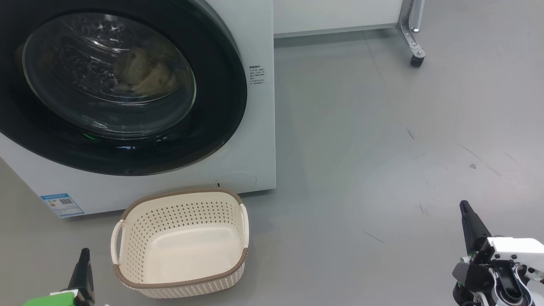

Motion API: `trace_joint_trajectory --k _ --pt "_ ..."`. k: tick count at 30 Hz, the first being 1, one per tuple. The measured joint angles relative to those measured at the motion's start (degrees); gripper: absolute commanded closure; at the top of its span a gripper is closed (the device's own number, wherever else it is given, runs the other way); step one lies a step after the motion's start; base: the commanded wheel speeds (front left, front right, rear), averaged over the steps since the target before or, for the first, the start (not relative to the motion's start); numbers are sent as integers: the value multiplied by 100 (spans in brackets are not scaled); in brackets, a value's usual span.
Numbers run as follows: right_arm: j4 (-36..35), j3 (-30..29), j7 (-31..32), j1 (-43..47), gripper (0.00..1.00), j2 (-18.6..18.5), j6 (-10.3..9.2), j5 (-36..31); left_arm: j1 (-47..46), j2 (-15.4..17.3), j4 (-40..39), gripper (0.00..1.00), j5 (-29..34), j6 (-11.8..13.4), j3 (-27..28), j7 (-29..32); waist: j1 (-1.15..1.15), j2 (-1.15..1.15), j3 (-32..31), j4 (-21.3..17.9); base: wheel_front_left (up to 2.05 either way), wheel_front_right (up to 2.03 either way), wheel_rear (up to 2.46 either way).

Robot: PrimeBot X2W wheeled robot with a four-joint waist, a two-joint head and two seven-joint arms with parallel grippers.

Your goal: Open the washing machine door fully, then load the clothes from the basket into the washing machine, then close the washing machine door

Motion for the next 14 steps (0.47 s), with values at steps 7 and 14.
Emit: trace_joint_trajectory --k 7,14 --pt "12 -4 1 -7 100 9 0 0 0 0 -3 100 0 0 -1 -1 0 0 0 0 0 0 0" --pt "15 -8 1 -8 100 14 0 0 0 -1 -4 100 0 0 -2 -1 0 0 0 0 0 0 0"
